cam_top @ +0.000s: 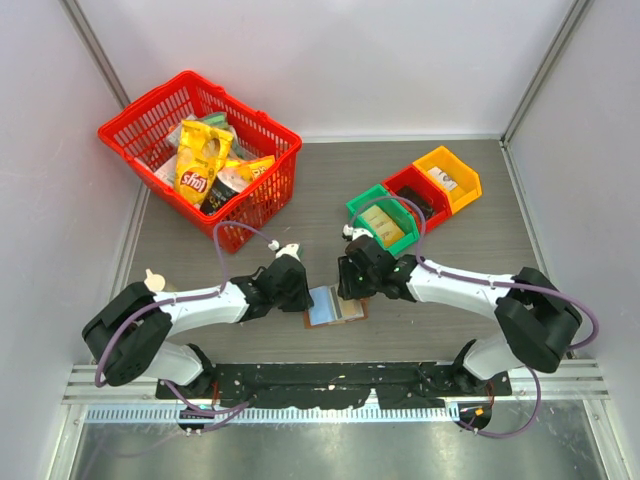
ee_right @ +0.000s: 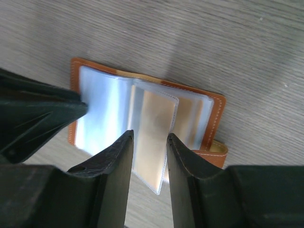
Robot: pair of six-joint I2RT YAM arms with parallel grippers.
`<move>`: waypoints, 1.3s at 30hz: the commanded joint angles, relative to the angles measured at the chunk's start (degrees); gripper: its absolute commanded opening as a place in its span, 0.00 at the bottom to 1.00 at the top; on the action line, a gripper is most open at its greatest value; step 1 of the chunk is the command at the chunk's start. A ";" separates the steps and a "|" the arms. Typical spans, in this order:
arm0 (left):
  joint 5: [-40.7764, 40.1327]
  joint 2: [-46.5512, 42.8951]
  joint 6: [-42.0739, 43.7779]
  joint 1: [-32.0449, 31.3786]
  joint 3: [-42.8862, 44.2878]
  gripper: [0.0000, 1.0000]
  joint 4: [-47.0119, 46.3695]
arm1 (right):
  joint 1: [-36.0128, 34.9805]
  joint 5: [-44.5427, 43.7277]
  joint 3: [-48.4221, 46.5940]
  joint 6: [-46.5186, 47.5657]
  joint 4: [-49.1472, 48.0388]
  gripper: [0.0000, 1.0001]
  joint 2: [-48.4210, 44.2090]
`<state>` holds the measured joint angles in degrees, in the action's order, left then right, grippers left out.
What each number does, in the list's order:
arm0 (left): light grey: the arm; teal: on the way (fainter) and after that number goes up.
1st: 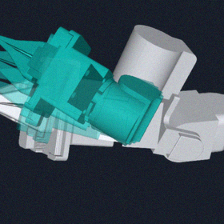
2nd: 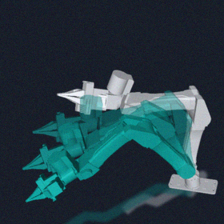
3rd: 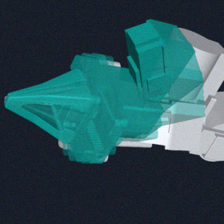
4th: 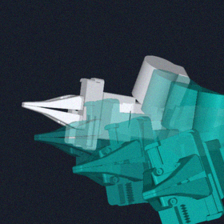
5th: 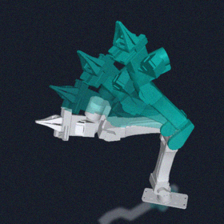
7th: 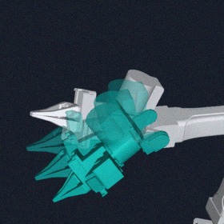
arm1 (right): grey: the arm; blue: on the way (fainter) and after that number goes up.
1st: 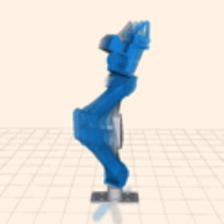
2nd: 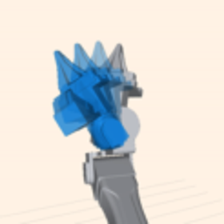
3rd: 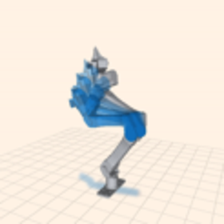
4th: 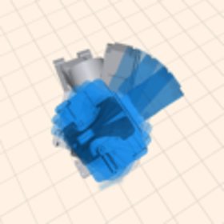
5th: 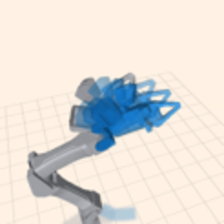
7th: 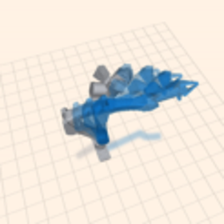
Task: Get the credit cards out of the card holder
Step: Remove the credit card from the card holder.
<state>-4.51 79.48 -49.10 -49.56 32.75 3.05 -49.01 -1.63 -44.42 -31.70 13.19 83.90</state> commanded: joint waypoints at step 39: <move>4.25 -3.82 -4.42 -0.71 -0.58 0.17 -4.90 | 7.62 24.57 15.85 -12.24 -34.71 0.45 -2.34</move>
<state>-1.96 73.17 -52.62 -49.98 31.44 2.02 -41.87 19.73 -29.98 -40.97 -11.55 82.85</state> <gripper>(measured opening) 0.195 0.460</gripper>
